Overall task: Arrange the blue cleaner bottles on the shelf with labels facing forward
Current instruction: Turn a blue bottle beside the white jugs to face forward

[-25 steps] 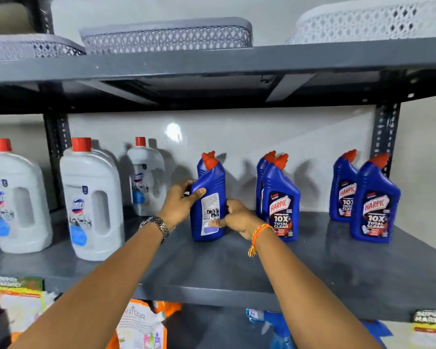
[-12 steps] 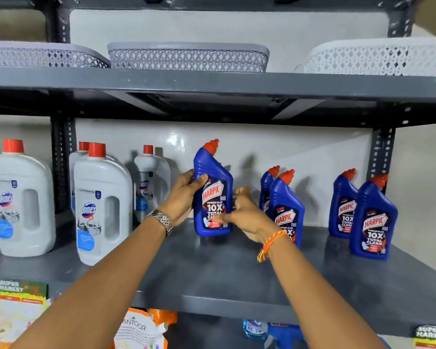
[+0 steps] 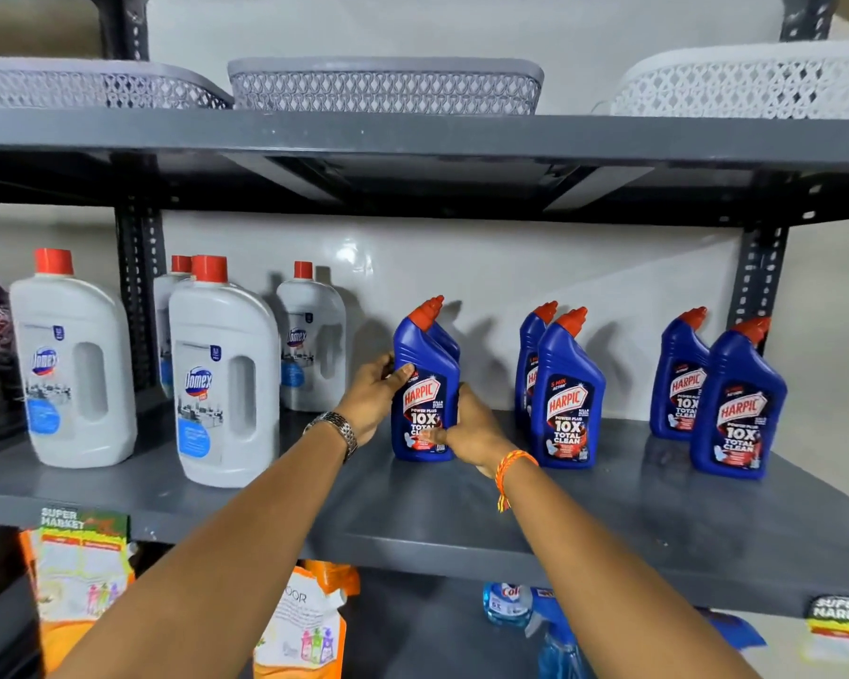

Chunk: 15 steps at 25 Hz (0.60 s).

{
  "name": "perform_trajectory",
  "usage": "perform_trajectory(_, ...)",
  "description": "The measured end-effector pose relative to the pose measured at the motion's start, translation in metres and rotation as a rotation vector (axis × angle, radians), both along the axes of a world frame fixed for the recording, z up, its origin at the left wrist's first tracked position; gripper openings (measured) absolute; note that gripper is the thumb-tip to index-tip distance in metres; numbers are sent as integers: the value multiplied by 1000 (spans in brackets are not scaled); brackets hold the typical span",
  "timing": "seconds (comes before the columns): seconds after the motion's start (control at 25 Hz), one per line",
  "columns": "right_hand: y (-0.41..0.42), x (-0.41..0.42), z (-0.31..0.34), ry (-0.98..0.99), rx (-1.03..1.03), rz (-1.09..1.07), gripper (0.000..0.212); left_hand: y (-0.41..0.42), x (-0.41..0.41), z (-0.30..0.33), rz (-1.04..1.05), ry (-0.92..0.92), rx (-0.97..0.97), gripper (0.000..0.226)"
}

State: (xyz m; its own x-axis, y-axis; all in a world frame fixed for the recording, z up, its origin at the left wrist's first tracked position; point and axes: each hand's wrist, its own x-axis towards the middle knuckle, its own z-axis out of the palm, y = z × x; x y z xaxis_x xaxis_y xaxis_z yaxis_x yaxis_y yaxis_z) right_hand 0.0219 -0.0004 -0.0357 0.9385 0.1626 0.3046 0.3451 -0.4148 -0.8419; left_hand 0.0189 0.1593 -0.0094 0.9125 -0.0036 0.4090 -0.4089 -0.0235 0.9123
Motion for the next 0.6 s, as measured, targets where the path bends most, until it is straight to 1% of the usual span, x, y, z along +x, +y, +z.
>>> perform_trajectory(0.04, -2, 2, -1, -9, -2, 3, 64, 1, 1, -1, 13, 8, 62, 21)
perform_trajectory(0.16, -6, 3, -5, 10, 29, 24, 45, 5, 1, -16, 68, 70, 370, 45)
perform_trajectory(0.2, -6, 5, -8, 2, 26, 23, 43, 4, -1, -24, 98, 89, 420, 49)
perform_trajectory(0.36, -6, -5, -6, -15, -42, 21, 50, -2, -22, -30, 238, 47, 526, 45)
perform_trajectory(0.48, -13, -43, -4, 1, -35, 68, 50, 5, -52, -33, 208, 22, 528, 46)
perform_trajectory(0.6, -17, -80, -15, -44, -54, 81, 53, 14, -86, -48, 208, -41, 524, 46)
